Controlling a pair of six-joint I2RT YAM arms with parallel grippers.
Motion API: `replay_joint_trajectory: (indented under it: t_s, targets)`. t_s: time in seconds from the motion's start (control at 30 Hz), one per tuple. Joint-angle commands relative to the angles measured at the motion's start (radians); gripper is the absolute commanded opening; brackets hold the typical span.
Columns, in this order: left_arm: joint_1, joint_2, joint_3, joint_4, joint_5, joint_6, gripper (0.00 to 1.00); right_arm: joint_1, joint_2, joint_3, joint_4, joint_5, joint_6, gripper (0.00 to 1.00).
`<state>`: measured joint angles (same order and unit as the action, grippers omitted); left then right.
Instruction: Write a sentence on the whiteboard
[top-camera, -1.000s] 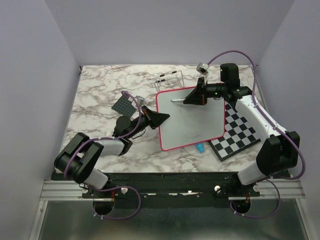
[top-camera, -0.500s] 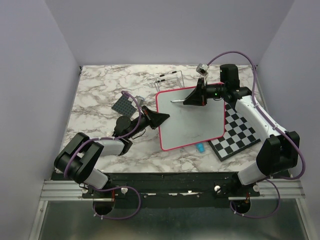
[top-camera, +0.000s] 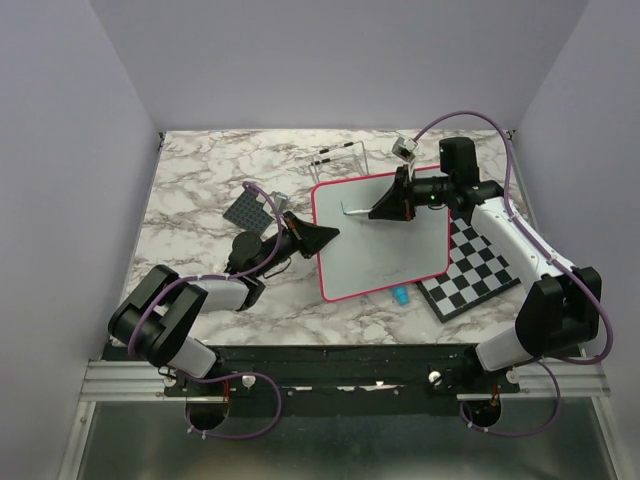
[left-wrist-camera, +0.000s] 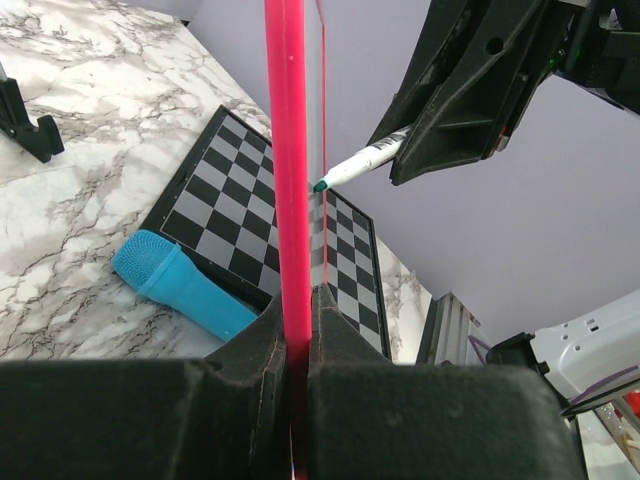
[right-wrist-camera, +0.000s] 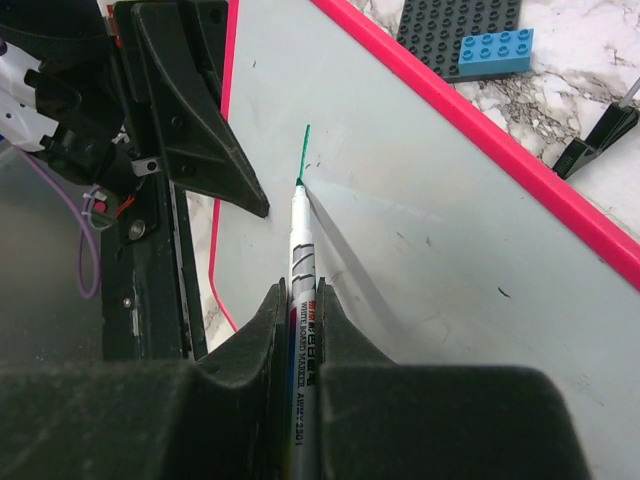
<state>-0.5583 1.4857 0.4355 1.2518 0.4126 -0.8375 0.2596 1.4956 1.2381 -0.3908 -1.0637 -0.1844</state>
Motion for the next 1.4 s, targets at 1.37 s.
replay_joint_trajectory:
  t_s: [1.37]
  targets:
    - [-0.005, 0.016, 0.023, 0.13, 0.025, 0.063, 0.0, -0.011, 0.009, 0.021, -0.069, -0.064, -0.07, 0.01]
